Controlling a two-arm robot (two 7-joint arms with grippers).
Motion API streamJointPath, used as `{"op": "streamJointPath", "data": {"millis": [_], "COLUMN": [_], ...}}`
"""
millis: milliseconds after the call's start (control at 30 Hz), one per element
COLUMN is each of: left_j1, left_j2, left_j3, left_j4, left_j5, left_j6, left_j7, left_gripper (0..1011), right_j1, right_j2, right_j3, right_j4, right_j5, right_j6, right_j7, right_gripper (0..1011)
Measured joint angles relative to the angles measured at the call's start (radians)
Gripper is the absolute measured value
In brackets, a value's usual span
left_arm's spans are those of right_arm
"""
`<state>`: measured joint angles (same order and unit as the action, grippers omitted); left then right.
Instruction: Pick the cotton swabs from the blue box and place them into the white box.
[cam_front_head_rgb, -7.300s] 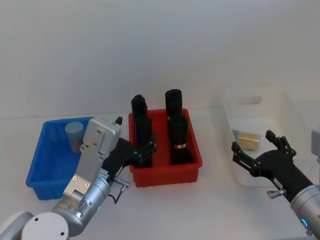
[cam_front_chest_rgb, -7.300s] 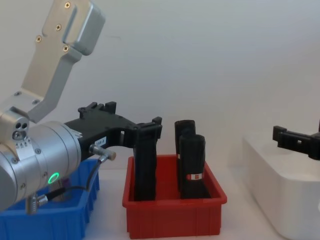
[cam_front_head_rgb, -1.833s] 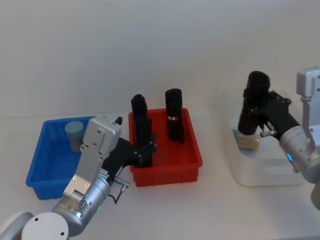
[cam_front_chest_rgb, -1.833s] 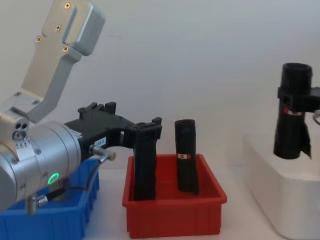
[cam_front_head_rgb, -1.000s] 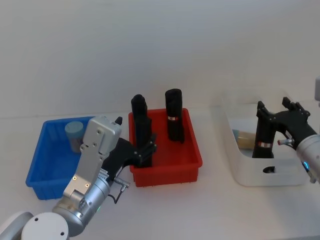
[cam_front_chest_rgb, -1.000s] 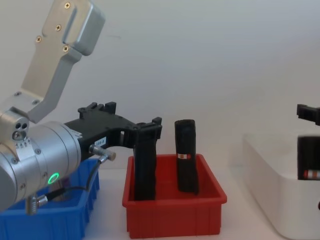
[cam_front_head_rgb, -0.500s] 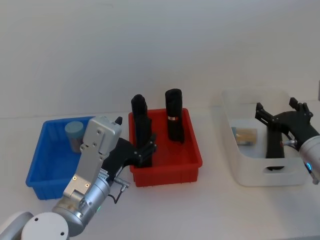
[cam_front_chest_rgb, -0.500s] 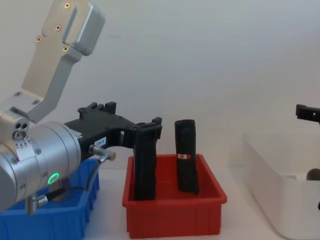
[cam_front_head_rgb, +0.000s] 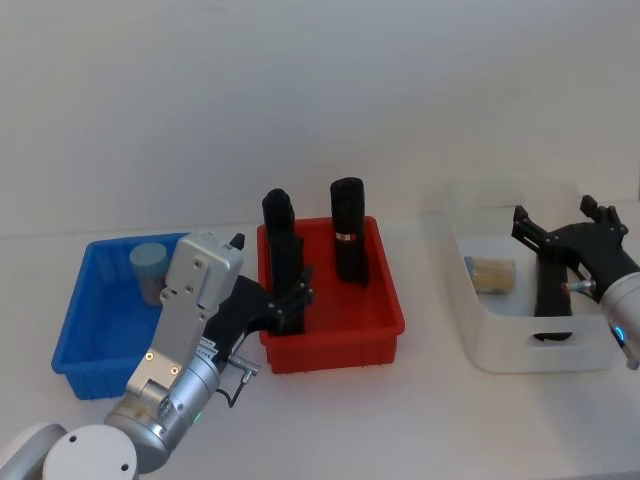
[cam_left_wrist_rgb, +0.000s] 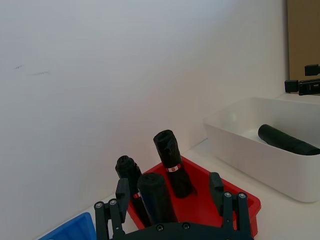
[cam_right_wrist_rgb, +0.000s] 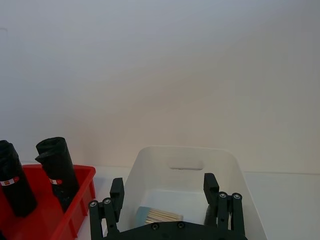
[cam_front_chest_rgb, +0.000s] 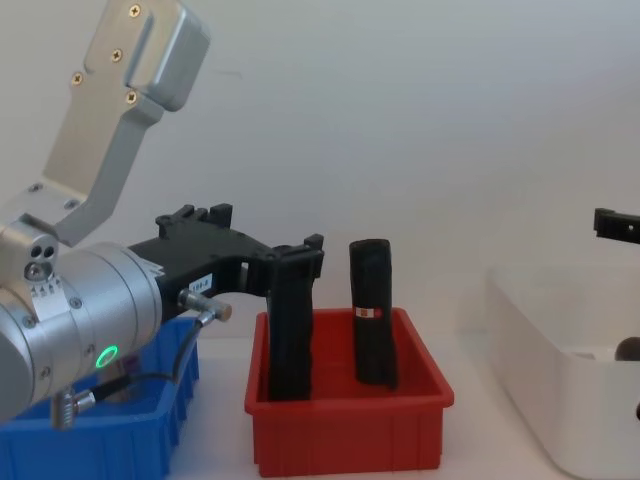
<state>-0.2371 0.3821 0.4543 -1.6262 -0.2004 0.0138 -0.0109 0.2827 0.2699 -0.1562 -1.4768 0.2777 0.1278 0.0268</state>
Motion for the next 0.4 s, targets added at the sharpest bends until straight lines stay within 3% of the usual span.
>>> {"op": "streamJointPath", "data": {"millis": [400], "left_j1": [0.000], "left_j2": [0.000], "left_j3": [0.000], "left_j4": [0.000], "left_j5": [0.000], "left_j6": [0.000], "left_j7": [0.000], "left_gripper": [1000], "right_j1": [-0.001], "right_j2": [0.001], "right_j3": [0.001], "right_j4": [-0.002], "right_j5": [0.000], "right_j6": [0.000], "right_j7": [0.000], "right_gripper": [1002]}}
